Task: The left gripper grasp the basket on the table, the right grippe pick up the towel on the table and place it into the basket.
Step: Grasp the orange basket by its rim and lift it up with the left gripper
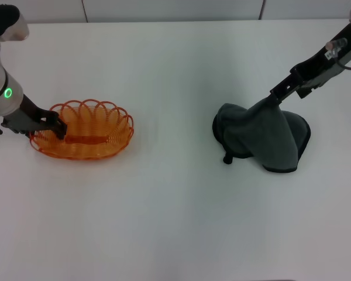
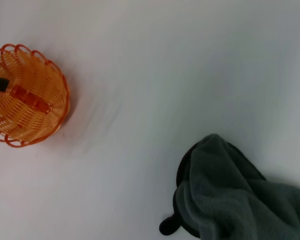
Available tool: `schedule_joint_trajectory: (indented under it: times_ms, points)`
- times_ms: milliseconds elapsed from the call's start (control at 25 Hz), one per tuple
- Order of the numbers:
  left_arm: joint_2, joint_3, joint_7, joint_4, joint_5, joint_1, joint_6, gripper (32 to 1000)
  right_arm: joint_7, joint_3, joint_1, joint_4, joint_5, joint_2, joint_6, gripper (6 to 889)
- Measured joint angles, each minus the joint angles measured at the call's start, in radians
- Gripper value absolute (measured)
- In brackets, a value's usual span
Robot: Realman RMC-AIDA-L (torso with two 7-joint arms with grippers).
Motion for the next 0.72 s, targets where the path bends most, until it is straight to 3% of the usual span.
schedule_joint_trajectory:
  times_ms: [120, 200, 440, 560, 720]
  points:
    - [0.0001, 0.0, 0.0, -0.001, 0.0, 0.0, 0.0, 814, -0.001, 0.0, 0.0, 0.0, 0.0, 0.0, 0.0, 863]
    - [0.0002, 0.002, 0.001, -0.001, 0.0, 0.0, 0.001, 728, -0.001, 0.0, 0.0, 0.0, 0.0, 0.0, 0.0, 863]
    - [0.0007, 0.073, -0.016, -0.001, 0.001, 0.0, -0.004, 454, -0.002, 0.0, 0.001, 0.0, -0.001, 0.002, 0.005, 862]
    - [0.0005, 0.077, -0.018, -0.001, 0.001, 0.0, -0.006, 302, -0.002, -0.003, 0.002, 0.0, -0.001, 0.002, 0.006, 862]
    - [0.0002, 0.077, -0.018, -0.001, 0.002, -0.001, -0.002, 282, -0.002, -0.006, 0.003, 0.0, -0.001, 0.002, 0.007, 862]
